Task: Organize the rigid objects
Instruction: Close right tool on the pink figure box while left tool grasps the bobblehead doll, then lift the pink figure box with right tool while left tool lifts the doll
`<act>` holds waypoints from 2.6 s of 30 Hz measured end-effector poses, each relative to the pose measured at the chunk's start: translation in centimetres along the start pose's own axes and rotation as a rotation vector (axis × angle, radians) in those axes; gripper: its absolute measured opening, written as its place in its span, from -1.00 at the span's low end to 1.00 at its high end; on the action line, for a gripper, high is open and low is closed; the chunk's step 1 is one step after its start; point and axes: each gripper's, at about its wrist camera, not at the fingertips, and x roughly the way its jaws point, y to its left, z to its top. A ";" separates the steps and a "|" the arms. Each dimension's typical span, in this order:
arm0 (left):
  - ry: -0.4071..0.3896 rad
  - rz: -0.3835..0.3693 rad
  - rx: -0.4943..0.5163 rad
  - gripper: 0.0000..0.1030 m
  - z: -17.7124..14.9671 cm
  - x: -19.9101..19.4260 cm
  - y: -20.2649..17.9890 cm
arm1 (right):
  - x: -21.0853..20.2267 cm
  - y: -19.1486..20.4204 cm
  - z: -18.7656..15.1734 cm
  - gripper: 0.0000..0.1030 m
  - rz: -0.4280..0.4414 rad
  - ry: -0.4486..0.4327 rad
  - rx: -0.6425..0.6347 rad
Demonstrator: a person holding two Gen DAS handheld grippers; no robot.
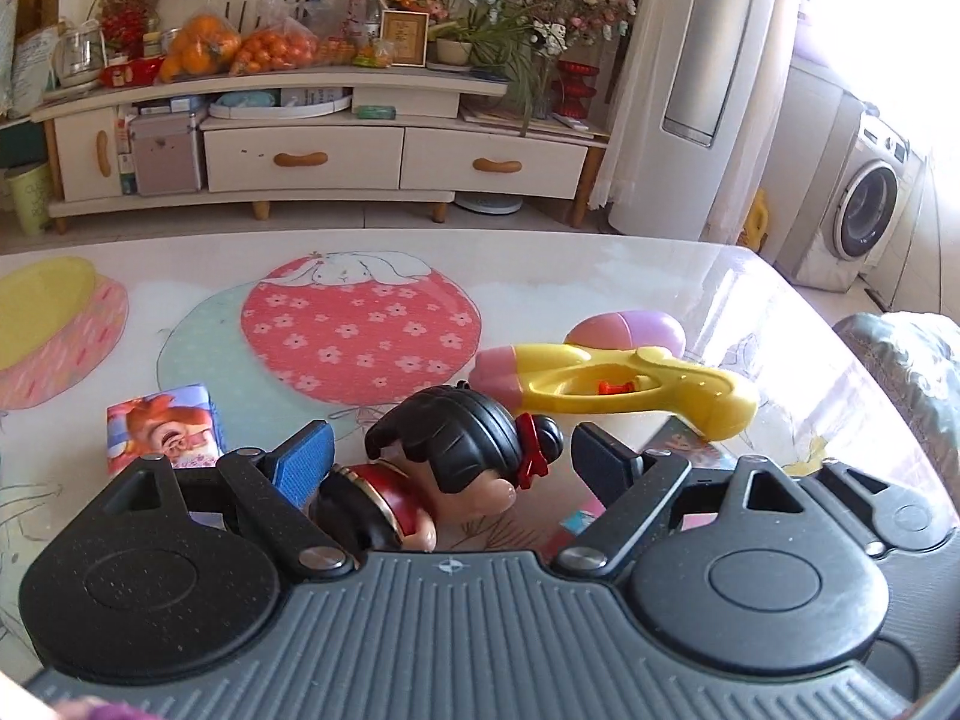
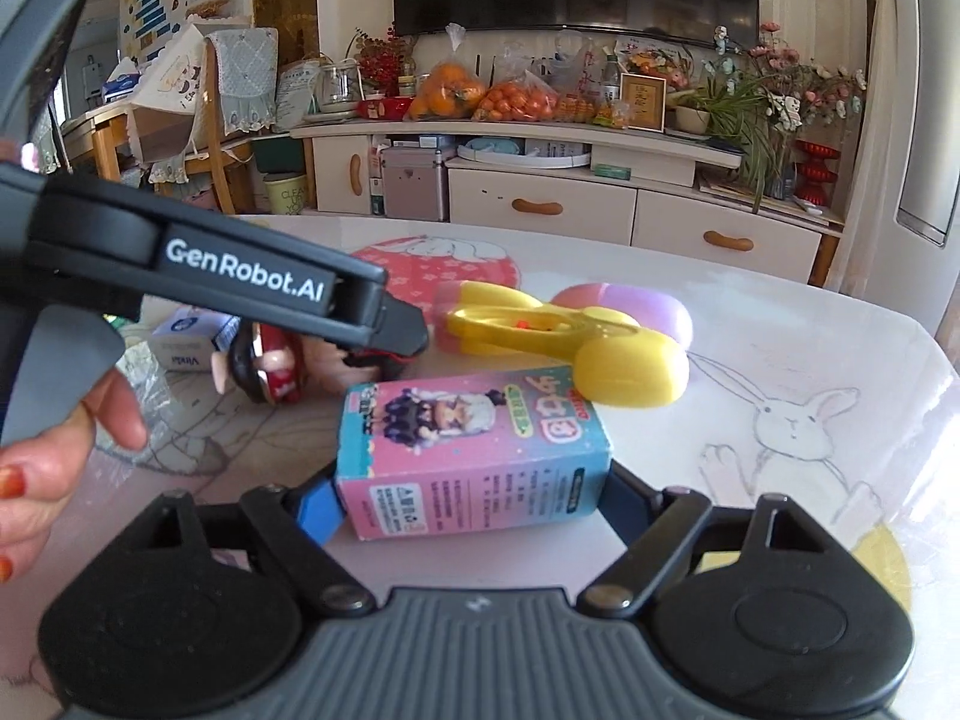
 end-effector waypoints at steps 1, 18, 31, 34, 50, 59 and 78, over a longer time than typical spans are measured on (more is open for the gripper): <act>0.000 0.000 0.006 1.00 0.0 0.3 -0.1 | -0.1 -0.2 0.0 0.65 0.001 0.002 0.002; -0.003 0.049 0.096 1.00 -1.3 2.2 -0.1 | 0.3 0.1 -0.2 0.81 -0.027 0.022 -0.019; -0.025 0.136 0.074 0.95 -2.1 1.1 -0.3 | 0.8 0.5 0.1 0.69 -0.039 0.010 -0.025; -0.030 0.175 0.091 0.95 -2.7 0.6 -0.5 | 0.8 0.6 0.1 0.66 -0.038 0.010 -0.022; -0.012 0.288 0.008 0.94 -5.2 -2.9 0.2 | 0.0 2.4 -0.5 0.65 -0.100 -0.011 -0.084; -0.023 0.330 0.005 0.94 -7.4 -5.3 0.2 | -0.6 3.5 -1.1 0.65 -0.134 -0.014 -0.084; -0.020 0.352 -0.043 0.94 -11.5 -10.5 1.8 | -3.2 7.0 -3.1 0.65 -0.186 -0.011 -0.032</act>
